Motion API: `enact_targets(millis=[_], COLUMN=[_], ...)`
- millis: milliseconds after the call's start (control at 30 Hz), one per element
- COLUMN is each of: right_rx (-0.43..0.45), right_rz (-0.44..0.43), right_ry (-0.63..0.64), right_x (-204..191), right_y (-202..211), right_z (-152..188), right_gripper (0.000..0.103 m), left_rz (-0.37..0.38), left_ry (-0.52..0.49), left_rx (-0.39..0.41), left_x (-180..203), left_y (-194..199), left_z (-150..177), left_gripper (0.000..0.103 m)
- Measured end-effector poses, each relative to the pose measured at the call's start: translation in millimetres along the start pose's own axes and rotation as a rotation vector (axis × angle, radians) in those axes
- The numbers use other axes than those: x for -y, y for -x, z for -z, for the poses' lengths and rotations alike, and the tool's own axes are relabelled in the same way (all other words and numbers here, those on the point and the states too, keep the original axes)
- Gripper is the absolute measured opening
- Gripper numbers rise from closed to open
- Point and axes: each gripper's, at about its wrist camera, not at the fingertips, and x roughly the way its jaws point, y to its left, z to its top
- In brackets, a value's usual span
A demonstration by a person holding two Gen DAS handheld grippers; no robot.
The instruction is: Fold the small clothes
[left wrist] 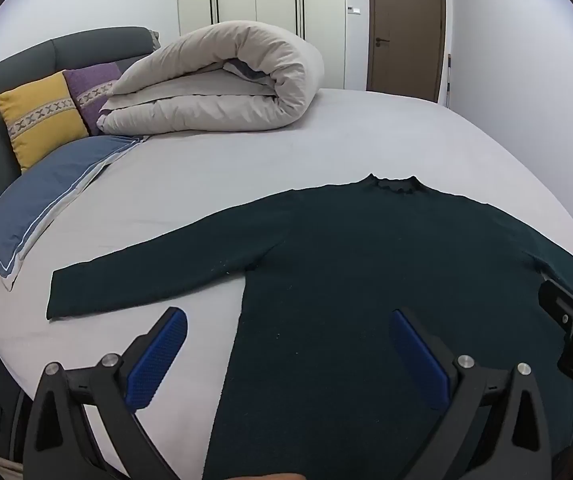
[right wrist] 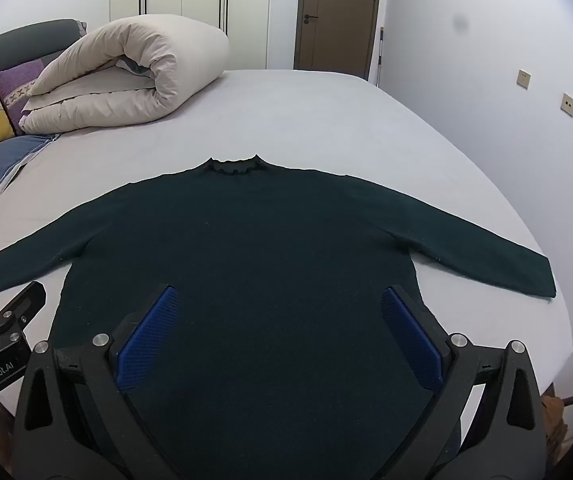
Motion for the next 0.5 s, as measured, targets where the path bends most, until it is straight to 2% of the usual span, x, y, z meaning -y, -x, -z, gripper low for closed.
enact_targets(millis=[33,500], right_rx=[-0.002,-0.003], right_rz=[0.001,0.002], right_ry=[0.0,0.004], right_x=[0.2,-0.5], right_y=[-0.2,-0.6], right_z=[0.0,1.7], right_gripper=[0.103,0.103], left_rz=[-0.019,-0.017], left_ry=[-0.018,-0.015], left_rx=[0.014,0.016], left_x=[2.2,1.8], left_y=[1.0,2.3], left_z=[0.8,0.7], left_gripper=[0.103,0.103])
